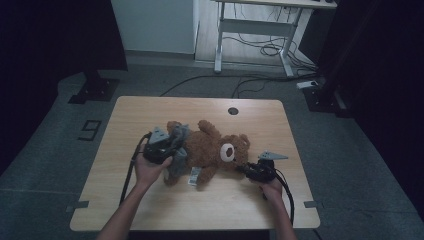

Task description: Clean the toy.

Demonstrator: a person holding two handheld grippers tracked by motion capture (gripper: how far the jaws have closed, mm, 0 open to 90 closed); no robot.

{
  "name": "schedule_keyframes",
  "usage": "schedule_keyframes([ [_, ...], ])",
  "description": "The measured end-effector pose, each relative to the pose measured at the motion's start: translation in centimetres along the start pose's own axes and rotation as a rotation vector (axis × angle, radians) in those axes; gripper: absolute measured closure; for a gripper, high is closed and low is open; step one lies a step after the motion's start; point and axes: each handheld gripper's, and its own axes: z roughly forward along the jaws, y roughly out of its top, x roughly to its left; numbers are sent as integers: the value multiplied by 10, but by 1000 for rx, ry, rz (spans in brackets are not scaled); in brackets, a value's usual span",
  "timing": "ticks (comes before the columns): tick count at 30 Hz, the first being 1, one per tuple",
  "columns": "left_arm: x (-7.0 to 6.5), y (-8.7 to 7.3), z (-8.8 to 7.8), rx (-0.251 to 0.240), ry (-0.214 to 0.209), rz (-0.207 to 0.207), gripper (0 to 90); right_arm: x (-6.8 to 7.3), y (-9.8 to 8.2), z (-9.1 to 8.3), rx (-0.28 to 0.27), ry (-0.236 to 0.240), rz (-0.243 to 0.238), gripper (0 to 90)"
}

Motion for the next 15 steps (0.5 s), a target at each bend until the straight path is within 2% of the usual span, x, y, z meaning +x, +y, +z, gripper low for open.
schedule_keyframes([
  [1,-16,10,12,3,-31,27,789,0,0,0,0,0,0,640],
  [2,-16,10,12,3,-31,27,788,0,0,0,0,0,0,640],
  [3,-29,18,23,14,-50,53,788,0,0,0,-1,0,1,640],
  [6,-55,30,42,27,-91,97,788,0,0,0,-2,-1,3,640],
  [7,-71,38,53,30,-114,126,788,0,0,0,-2,0,5,640],
  [8,-71,38,53,30,-114,126,787,0,0,0,-2,0,5,640],
  [10,-88,46,66,46,-141,153,787,0,0,0,-1,0,5,640],
  [11,-103,51,80,64,-161,170,787,0,0,0,1,-1,4,640],
  [12,-103,51,80,64,-161,170,787,0,0,0,1,-1,3,640],
  [13,-114,52,94,88,-167,186,786,0,0,0,2,-1,2,640],
  [14,-114,52,94,88,-167,186,786,0,0,-1,3,-1,3,640],
  [15,-121,50,105,102,-169,189,785,0,0,-1,2,-3,3,640],
])
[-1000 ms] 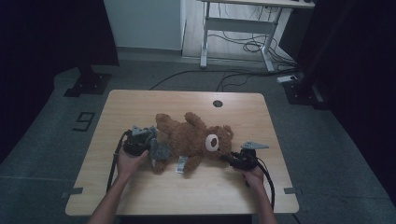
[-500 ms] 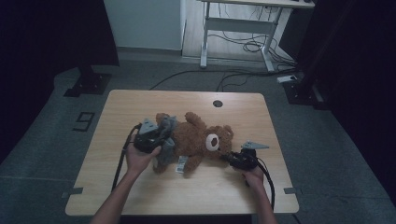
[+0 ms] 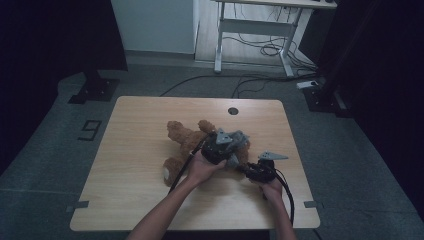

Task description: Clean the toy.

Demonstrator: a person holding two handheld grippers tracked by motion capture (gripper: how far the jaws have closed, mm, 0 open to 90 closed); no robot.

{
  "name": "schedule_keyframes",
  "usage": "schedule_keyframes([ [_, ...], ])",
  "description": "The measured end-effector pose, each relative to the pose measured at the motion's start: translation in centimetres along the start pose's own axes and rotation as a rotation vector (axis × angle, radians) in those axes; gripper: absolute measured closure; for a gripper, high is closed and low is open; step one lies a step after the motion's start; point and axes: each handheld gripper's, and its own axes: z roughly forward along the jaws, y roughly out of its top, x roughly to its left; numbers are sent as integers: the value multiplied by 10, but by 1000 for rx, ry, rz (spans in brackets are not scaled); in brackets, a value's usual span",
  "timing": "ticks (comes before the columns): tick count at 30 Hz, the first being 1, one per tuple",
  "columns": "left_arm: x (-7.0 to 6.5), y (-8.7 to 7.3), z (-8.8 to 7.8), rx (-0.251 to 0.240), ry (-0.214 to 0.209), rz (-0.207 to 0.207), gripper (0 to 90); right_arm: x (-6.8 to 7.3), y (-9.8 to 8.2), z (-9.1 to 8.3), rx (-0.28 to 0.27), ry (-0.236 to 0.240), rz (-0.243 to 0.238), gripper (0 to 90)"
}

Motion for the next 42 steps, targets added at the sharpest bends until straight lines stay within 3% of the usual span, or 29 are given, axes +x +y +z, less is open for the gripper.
schedule_keyframes([
  [7,9,-4,0,7,4,-51,786,0,0,0,3,-5,3,643],
  [9,13,-5,-4,23,35,-43,786,0,0,0,2,-6,0,643],
  [10,19,-10,-8,47,75,-44,787,0,0,0,3,-5,1,643],
  [11,19,-10,-8,47,75,-44,787,0,0,0,3,-5,1,643],
  [12,29,-18,-11,53,75,-83,787,0,0,0,4,-3,0,643],
  [13,29,-18,-11,53,75,-83,787,0,0,0,4,-3,0,643],
  [14,39,-27,-15,34,49,-138,787,0,0,0,5,-2,-3,643],
  [15,39,-27,-15,34,49,-138,786,0,0,0,3,-1,-7,643],
  [16,46,-31,-21,11,22,-168,786,0,0,0,3,-1,-8,643],
  [18,46,-30,-28,-11,17,-163,787,0,0,0,2,0,-7,643],
  [21,43,-24,-33,-27,7,-149,787,-1,0,0,2,2,3,644],
  [23,35,-17,-33,-22,2,-115,787,-1,0,0,3,3,7,643],
  [26,17,-1,-24,-31,-21,-70,786,0,0,0,5,2,5,644],
  [28,10,6,-18,-36,-40,-64,786,-1,0,0,5,3,5,644],
  [31,4,12,-10,-38,-64,-66,786,-1,0,0,4,3,5,644],
  [33,1,15,-3,-40,-87,-81,786,-1,0,0,4,3,5,644],
  [34,-2,16,6,-36,-117,-102,786,-1,0,0,3,2,4,644],
  [35,-2,16,6,-36,-117,-102,786,-1,0,0,3,2,4,644],
  [37,-6,15,16,-9,-129,-98,786,-1,0,0,4,0,3,644],
  [38,-7,13,23,26,-118,-89,786,-1,0,0,4,0,4,644],
  [40,-4,9,28,58,-119,-104,786,0,0,0,4,-1,4,644],
  [42,0,4,29,57,-140,-140,786,0,0,0,6,-3,3,644],
])
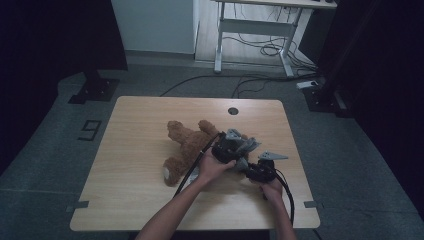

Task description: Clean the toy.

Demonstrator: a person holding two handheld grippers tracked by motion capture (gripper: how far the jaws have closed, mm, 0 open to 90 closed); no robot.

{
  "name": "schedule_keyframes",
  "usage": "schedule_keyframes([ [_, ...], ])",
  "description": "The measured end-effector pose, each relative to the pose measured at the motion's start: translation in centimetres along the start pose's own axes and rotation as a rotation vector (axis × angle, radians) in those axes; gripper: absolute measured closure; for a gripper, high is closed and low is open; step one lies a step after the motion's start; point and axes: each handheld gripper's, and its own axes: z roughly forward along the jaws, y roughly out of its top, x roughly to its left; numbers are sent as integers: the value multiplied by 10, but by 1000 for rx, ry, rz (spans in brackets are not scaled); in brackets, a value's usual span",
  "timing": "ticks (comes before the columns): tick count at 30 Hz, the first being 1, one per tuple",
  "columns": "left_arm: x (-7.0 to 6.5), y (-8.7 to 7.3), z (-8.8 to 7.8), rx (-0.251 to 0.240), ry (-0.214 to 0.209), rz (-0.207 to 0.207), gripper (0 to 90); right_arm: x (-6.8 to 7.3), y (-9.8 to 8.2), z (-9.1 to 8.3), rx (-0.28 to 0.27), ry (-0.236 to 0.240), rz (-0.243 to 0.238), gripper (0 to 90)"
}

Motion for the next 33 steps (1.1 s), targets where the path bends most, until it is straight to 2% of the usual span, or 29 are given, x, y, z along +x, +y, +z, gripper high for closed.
schedule_keyframes([
  [1,1,-1,-1,1,-6,-8,786,0,0,0,1,-1,-4,644],
  [5,2,-3,-6,22,-13,1,787,1,0,0,6,0,-18,644],
  [8,6,-8,-13,36,-44,-9,787,1,0,0,15,2,-29,646],
  [11,6,-11,-17,43,-52,-2,788,2,0,1,19,3,-37,647],
  [17,6,-17,-26,73,-59,17,788,2,0,1,20,4,-26,648],
  [21,9,-23,-32,74,-68,8,788,1,0,1,17,5,-17,648],
  [25,14,-29,-40,73,-59,6,787,1,0,0,11,5,-13,648],
  [30,27,-36,-55,52,-18,-16,784,-1,0,0,1,8,-6,649],
  [32,32,-39,-60,47,13,-21,784,-1,0,0,2,9,-1,649],
  [33,32,-39,-60,47,13,-21,784,-1,0,0,2,9,-1,649],
])
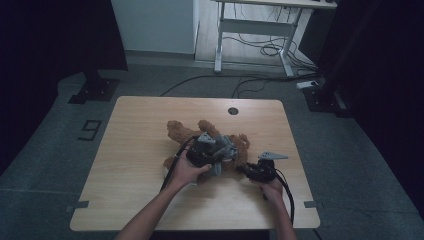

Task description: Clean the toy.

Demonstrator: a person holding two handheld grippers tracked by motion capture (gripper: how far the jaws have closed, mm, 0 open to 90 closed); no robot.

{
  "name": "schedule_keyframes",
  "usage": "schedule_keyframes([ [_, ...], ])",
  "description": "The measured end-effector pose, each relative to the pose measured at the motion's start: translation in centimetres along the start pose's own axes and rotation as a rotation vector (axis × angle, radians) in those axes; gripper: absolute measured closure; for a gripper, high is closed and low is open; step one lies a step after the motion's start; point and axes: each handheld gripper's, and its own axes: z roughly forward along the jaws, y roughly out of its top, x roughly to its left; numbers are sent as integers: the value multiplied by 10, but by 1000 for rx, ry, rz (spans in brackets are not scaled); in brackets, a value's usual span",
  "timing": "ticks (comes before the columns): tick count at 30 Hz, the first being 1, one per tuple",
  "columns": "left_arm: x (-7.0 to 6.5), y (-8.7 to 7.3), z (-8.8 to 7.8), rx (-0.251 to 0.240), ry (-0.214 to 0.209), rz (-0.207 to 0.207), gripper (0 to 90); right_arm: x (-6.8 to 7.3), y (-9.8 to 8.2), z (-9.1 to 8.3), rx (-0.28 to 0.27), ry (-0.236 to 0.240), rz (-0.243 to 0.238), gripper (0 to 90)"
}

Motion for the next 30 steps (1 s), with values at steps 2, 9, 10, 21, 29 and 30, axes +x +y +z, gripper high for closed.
schedule_keyframes([
  [2,6,-3,-4,-2,39,-7,784,0,0,0,1,1,2,650],
  [9,22,-1,-20,-66,94,-50,785,-1,0,0,0,5,6,650],
  [10,22,-1,-20,-66,94,-50,785,-1,0,0,1,5,7,650],
  [21,-25,77,26,-74,44,67,785,-1,0,0,2,5,7,652],
  [29,-7,65,54,-20,32,-26,784,-1,0,0,5,-11,-5,659],
  [30,-7,65,54,-20,32,-26,784,-1,0,0,5,-11,-5,659],
])
